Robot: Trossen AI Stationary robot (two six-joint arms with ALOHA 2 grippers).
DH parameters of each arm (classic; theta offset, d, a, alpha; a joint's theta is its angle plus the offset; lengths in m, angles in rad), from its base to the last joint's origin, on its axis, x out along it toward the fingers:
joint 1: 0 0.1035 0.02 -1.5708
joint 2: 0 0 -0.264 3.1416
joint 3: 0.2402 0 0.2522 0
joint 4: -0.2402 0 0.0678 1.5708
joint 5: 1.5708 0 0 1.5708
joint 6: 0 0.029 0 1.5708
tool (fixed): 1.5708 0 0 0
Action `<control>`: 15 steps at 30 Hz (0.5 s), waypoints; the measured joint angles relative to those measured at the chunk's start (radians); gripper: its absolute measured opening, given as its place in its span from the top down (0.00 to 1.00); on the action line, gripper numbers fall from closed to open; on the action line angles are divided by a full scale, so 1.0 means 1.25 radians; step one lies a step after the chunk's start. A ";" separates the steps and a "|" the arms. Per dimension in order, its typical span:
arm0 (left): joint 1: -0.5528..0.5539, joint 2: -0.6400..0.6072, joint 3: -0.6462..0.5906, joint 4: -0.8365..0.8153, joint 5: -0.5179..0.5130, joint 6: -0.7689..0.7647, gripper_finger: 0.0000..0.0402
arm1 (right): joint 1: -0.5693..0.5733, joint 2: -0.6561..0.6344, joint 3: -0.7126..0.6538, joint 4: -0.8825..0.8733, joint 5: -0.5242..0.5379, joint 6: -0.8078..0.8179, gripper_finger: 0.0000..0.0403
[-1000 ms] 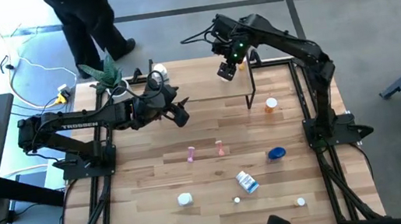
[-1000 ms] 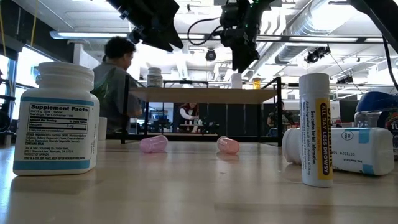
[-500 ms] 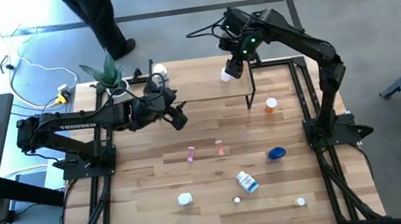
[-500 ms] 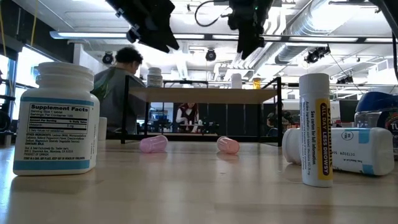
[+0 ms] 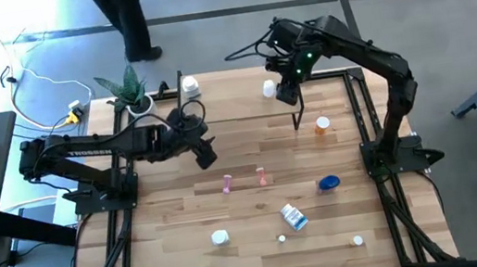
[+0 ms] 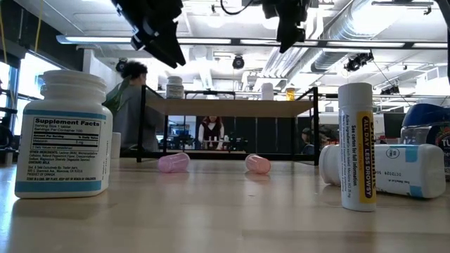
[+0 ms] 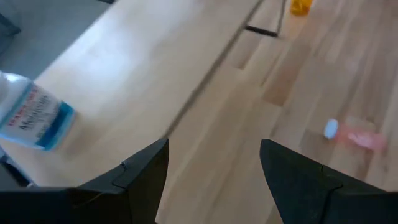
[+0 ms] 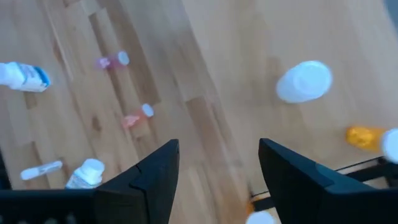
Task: Pick and place medicine bottles onto shelf by color
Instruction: Put the blue pill bottle on the shelf
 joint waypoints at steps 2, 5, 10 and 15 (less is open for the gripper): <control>-0.010 0.000 0.000 0.000 0.014 0.000 0.39 | 0.017 -0.002 0.000 -0.004 0.000 0.020 0.48; -0.025 0.000 0.000 0.000 0.048 -0.002 0.39 | 0.045 -0.005 0.000 -0.027 0.000 0.039 0.48; -0.046 0.000 0.000 0.001 0.057 0.000 0.39 | 0.083 -0.005 -0.001 -0.045 0.002 0.092 0.48; -0.062 0.000 0.000 0.001 0.057 0.000 0.39 | 0.119 -0.005 -0.001 -0.045 0.003 0.142 0.48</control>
